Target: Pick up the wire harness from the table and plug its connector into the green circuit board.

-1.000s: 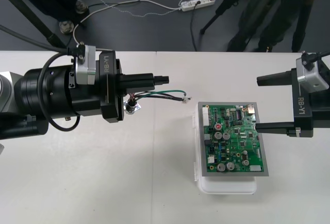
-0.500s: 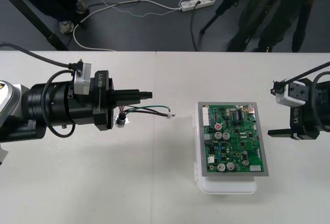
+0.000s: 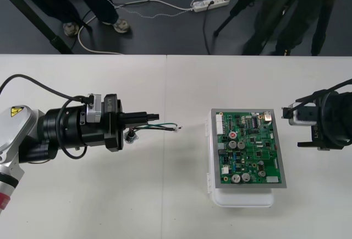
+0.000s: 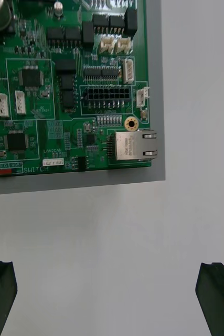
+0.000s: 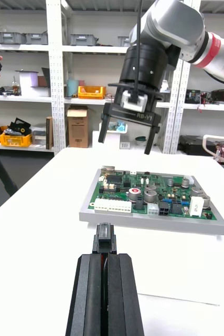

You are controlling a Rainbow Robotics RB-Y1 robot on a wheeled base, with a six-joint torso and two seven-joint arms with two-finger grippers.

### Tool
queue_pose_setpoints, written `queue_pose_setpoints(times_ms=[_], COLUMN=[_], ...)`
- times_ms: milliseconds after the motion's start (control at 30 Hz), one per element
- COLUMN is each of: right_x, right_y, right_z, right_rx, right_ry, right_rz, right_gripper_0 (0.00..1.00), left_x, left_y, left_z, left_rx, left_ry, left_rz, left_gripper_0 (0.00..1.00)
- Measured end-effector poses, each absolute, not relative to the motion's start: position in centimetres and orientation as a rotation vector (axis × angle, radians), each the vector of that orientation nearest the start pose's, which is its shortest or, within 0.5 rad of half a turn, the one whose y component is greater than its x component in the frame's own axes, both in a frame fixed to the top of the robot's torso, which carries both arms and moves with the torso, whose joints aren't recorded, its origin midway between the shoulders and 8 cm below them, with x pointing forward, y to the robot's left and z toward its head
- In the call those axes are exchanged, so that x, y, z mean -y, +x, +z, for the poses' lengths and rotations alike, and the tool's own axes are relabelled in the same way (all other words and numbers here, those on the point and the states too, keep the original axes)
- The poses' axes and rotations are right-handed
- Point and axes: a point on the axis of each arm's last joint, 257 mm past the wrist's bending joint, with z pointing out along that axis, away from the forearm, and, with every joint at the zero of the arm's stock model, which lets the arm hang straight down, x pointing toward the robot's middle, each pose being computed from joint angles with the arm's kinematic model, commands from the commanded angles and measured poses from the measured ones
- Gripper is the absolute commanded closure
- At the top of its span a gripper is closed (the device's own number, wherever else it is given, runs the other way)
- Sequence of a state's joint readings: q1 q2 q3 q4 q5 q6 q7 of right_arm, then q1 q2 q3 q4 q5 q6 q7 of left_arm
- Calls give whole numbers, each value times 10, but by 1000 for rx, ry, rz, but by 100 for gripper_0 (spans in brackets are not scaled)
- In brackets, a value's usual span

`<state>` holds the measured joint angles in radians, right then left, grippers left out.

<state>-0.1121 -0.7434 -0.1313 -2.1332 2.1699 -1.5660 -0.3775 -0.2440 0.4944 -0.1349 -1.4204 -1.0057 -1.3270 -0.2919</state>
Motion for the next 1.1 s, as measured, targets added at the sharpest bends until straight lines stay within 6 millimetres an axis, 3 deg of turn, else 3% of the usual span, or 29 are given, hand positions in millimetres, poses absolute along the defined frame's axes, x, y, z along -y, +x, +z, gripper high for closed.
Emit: queue_pose_setpoints(times_ms=[367, 633, 1100], right_x=[278, 279, 260], right_y=[394, 389, 387], right_z=[-240, -265, -273], right_rx=[-1824, -1891, -1885], right_ry=[-1956, -1944, -1925], right_rz=[-297, -227, -168], right_gripper_0=[0, 0, 0], left_x=[-58, -44, -17], left_y=[373, 370, 350], left_z=[-181, -199, -214], left_rx=[-1053, -1081, -1021], left_ry=[1230, 1171, 1207], left_rz=[-975, -1038, -1067], left_gripper_0=[100, 100, 100])
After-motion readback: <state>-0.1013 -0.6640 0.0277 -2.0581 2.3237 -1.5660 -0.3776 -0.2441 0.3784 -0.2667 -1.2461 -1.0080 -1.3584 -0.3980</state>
